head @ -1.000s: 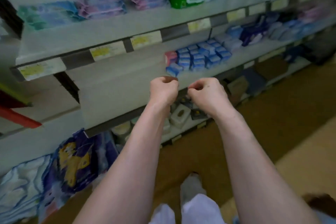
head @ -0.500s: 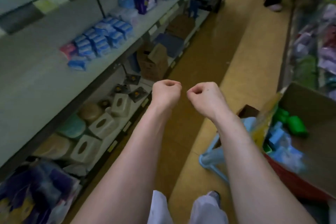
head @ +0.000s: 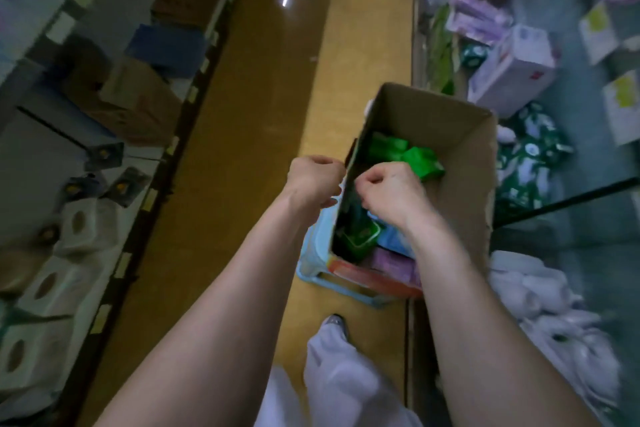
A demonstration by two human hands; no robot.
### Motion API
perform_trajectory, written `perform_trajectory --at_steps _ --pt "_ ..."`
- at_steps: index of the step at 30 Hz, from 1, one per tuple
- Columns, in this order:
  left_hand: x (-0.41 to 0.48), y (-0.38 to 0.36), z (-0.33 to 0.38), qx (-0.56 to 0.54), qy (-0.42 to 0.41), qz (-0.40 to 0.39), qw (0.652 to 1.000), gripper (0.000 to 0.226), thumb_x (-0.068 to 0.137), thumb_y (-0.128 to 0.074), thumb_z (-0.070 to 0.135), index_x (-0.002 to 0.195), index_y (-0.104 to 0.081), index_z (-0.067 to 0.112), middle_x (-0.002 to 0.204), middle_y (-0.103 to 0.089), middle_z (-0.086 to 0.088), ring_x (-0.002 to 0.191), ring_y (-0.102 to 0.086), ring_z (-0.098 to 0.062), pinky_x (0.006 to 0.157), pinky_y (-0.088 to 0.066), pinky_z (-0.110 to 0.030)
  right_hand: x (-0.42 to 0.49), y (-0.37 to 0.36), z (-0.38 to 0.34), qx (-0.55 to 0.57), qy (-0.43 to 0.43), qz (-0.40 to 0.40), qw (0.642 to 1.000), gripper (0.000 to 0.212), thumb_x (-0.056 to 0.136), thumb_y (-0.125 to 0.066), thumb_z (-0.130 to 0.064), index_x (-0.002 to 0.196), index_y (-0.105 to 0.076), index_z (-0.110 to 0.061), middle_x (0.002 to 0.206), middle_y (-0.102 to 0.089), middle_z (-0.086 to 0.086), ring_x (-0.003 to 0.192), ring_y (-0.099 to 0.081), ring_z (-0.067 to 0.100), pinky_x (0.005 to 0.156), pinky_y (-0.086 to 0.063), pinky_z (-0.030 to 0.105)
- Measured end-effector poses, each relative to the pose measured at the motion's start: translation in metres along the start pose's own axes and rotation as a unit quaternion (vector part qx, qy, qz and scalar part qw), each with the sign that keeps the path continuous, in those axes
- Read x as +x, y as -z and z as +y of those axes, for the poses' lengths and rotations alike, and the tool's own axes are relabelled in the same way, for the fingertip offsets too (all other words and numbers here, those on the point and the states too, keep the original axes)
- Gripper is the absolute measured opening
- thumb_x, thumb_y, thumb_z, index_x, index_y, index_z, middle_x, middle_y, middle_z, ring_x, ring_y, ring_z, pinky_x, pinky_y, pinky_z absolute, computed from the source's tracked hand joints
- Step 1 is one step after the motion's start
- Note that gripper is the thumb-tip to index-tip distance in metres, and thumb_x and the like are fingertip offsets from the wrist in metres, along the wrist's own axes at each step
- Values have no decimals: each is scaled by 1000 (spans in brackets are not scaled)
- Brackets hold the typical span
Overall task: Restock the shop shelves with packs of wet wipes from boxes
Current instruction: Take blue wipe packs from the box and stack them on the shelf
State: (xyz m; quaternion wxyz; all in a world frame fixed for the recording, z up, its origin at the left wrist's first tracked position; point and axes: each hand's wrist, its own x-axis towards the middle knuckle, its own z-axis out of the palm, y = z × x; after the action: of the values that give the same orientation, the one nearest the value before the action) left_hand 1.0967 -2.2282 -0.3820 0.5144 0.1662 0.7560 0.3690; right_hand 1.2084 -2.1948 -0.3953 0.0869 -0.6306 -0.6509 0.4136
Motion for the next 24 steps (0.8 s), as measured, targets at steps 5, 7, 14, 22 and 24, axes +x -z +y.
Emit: perform_trajectory --at_steps 5,7,14,22,24 --pt "31 -61 5 20 23 -51 998 19 92 -53 6 75 -60 12 63 -49 -7 51 -42 -16 51 -36 -23 47 28 56 26 -43 18 999 30 82 -60 -18 53 -59 -22 70 -63 5 86 -67 38 80 -56 47" --pt "45 -80 -2 44 39 -60 996 21 92 -52 7 74 -58 14 62 -49 -6 48 -43 -14 52 -39 -21 60 33 78 37 -72 20 996 32 83 -62 -17 51 -58 -22 70 -62 8 81 -66 36 80 -56 49" --pt "90 -128 -59 169 133 -105 971 6 90 -55 6 90 -60 7 78 -52 -14 58 -50 -21 50 -40 -22 84 5 167 38 -222 -57 973 32 84 -58 -19 53 -56 -13 72 -61 15 76 -61 34 81 -56 49" --pt "130 -177 -113 537 -165 -225 796 44 89 -55 20 132 -53 24 138 -49 -6 126 -45 -26 102 -39 -35 90 -45 226 73 -403 -152 900 11 94 -47 -5 101 -54 -10 68 -53 8 45 -54 14 43 -46 24" --pt "139 -187 -121 620 -267 -266 688 53 89 -58 22 139 -43 22 146 -38 -6 133 -34 -26 108 -33 -38 93 -61 238 86 -426 -158 887 19 94 -49 -9 113 -54 -7 81 -56 13 58 -54 20 53 -47 27"
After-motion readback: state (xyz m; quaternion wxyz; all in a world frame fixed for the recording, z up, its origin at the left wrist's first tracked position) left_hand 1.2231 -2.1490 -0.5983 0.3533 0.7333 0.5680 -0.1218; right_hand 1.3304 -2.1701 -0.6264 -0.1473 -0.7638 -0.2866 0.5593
